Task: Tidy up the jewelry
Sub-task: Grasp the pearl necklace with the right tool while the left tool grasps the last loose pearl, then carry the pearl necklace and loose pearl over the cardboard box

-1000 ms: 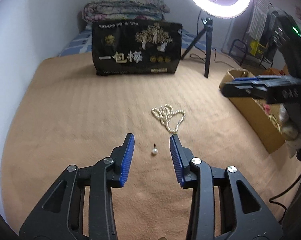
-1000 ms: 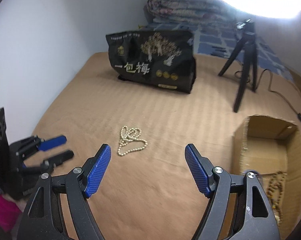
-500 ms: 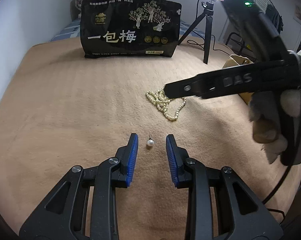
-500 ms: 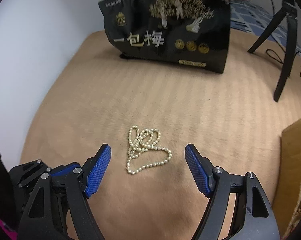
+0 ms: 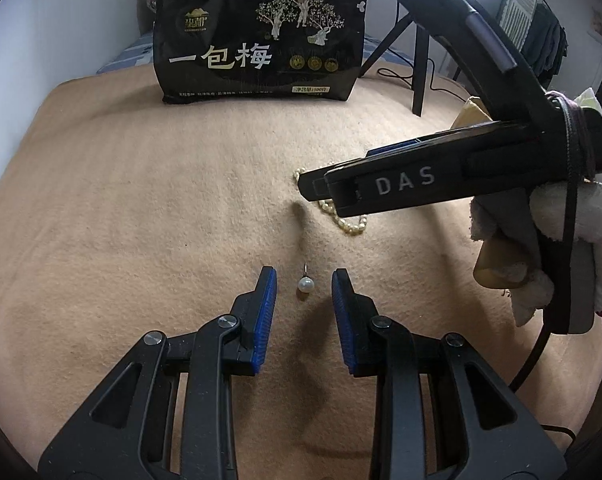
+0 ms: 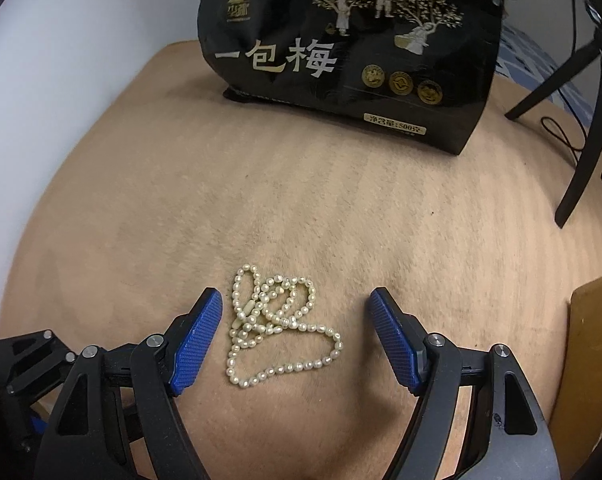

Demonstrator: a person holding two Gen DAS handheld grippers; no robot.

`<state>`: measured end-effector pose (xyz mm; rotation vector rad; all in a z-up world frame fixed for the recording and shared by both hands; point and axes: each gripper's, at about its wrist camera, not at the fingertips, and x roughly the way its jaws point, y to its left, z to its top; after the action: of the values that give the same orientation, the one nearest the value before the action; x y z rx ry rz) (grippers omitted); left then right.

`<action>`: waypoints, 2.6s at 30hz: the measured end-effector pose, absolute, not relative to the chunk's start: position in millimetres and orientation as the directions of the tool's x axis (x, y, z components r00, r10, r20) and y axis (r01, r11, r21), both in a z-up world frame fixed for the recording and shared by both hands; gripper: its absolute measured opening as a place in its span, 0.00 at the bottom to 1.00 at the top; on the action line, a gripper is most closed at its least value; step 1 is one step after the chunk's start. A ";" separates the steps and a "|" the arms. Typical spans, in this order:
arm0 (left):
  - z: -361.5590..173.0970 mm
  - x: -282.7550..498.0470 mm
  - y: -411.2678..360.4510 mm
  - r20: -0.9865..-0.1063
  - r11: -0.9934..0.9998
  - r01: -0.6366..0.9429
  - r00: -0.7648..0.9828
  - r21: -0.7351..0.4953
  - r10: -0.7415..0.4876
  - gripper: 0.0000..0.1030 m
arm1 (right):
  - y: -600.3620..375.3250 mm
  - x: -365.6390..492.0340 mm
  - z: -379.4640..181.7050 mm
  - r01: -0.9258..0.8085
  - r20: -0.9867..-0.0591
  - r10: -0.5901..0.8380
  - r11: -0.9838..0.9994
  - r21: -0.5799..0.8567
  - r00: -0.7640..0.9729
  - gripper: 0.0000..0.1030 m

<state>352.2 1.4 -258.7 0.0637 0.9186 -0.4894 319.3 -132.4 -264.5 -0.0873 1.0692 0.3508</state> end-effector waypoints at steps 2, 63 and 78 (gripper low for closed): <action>-258.9 352.9 1.9 -0.776 0.889 0.431 0.504 -0.154 -0.379 0.27 | -129.1 320.1 -267.8 -0.327 -0.876 0.213 0.942 0.067 0.433 0.70; -141.5 257.7 -52.2 -0.658 0.866 0.487 0.615 -0.116 -0.434 0.06 | -269.6 170.4 -117.5 -0.348 -0.688 0.364 0.922 0.169 0.628 0.05; -119.6 244.3 -141.6 -0.629 0.789 0.604 0.571 -0.114 -0.528 0.06 | -371.9 153.4 -96.2 -0.210 -0.655 0.248 0.968 0.138 0.714 0.05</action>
<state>244.3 -141.6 -119.6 0.1183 0.6973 -0.6655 153.4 -371.9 -96.2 0.0547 0.7331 0.2541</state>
